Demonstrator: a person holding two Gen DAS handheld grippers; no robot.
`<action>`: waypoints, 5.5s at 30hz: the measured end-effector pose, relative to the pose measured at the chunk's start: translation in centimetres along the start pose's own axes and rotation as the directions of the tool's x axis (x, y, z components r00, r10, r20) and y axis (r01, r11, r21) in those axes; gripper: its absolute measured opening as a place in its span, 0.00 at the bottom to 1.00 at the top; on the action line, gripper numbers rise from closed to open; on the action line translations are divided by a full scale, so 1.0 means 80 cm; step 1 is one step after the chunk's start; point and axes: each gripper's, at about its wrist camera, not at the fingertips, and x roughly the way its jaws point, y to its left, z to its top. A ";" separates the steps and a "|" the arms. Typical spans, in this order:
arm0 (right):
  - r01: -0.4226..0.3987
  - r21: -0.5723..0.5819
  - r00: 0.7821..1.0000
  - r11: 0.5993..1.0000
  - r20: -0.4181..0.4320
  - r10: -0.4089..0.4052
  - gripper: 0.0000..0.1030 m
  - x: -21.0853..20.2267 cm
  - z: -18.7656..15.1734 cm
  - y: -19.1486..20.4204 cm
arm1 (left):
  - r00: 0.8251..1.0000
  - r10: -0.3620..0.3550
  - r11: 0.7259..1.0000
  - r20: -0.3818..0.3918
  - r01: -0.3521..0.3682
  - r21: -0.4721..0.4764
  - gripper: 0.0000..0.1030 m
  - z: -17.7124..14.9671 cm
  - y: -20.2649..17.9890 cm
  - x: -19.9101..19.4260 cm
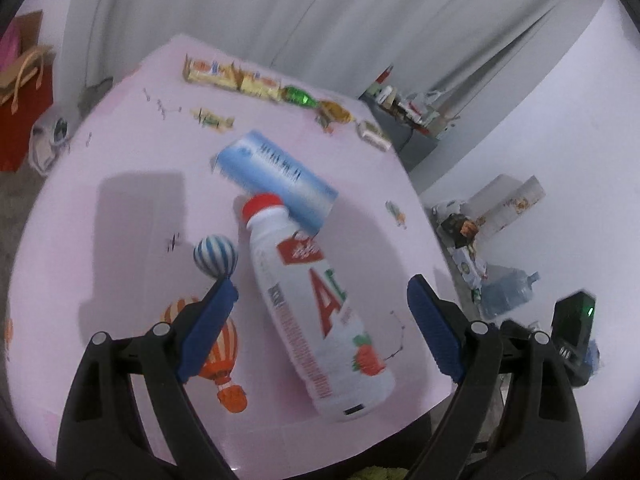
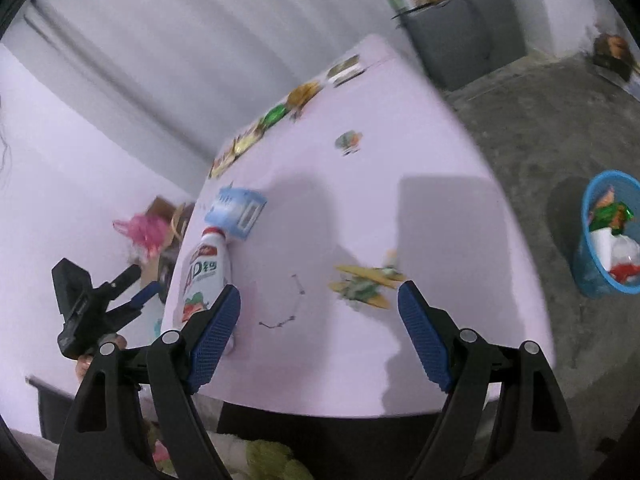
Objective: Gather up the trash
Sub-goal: 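Move both tools back over the table toward the box and bottle, then grasp the blue medicine box with the left tool while the right tool grasps the white AD bottle, then lift the medicine box and AD bottle off the table with both tools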
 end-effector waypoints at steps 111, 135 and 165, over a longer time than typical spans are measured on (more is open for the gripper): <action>0.113 0.124 0.993 0.986 0.011 -0.115 0.56 0.009 -0.035 -0.038 | 0.934 0.333 0.871 -0.126 -0.254 0.421 0.76 -0.086 -0.107 0.139; 0.101 0.136 0.995 0.986 0.008 -0.103 0.56 0.008 -0.034 -0.041 | 0.933 0.338 0.869 -0.126 -0.258 0.421 0.77 -0.089 -0.106 0.137; 0.084 0.020 0.976 0.996 -0.201 -0.079 0.63 0.044 0.005 -0.032 | 0.924 0.358 0.864 -0.137 -0.273 0.423 0.79 -0.080 -0.112 0.147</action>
